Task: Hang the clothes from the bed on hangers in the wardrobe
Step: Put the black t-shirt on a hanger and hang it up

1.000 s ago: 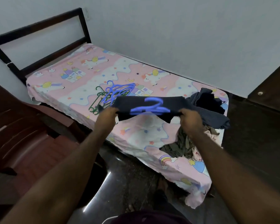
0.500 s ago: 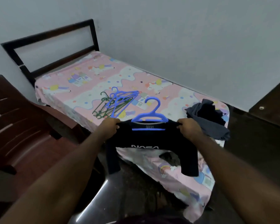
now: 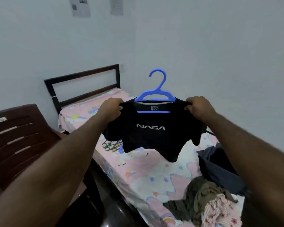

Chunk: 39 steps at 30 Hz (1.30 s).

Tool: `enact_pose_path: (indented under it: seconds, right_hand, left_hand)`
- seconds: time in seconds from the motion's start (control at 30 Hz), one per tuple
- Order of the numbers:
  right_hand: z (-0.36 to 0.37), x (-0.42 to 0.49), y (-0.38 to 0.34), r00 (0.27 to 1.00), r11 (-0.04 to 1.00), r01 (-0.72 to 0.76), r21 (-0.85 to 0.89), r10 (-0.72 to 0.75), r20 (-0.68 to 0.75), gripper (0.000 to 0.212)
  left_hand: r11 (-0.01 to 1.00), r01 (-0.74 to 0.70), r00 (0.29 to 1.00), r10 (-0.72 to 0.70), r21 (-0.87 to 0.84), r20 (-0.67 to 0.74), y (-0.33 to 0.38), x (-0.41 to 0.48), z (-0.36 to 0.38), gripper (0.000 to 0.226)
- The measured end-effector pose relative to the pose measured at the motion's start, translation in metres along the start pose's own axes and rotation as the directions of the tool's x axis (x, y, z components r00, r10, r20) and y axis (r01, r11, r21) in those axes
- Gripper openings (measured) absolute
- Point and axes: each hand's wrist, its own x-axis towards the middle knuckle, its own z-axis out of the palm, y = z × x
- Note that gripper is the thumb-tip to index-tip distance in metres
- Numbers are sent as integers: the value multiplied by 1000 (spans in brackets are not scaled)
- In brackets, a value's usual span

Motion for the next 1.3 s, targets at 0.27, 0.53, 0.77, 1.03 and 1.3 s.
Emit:
enact_pose_path:
  seconds: [0.27, 0.53, 0.77, 1.03, 1.3]
  right_hand:
    - [-19, 43, -15, 969, 960, 244, 134, -247, 6, 12]
    - [16, 65, -70, 877, 881, 449, 147, -467, 116, 12]
    - [84, 48, -165, 694, 739, 648, 182, -672, 257, 18]
    - [122, -15, -323, 445, 518, 821, 238, -844, 300, 12]
    - [150, -130, -513, 190, 279, 895, 347, -944, 269, 18]
  left_hand:
    - [983, 150, 983, -136, 106, -125, 4, -3, -43, 22]
    - [921, 367, 922, -341, 132, -181, -24, -77, -68, 25]
    - [794, 601, 798, -586, 98, -143, -75, -179, -88, 23]
    - [607, 791, 610, -791, 76, -41, -141, -326, -142, 24]
    - [374, 927, 374, -912, 32, -170, -196, -501, -228, 22]
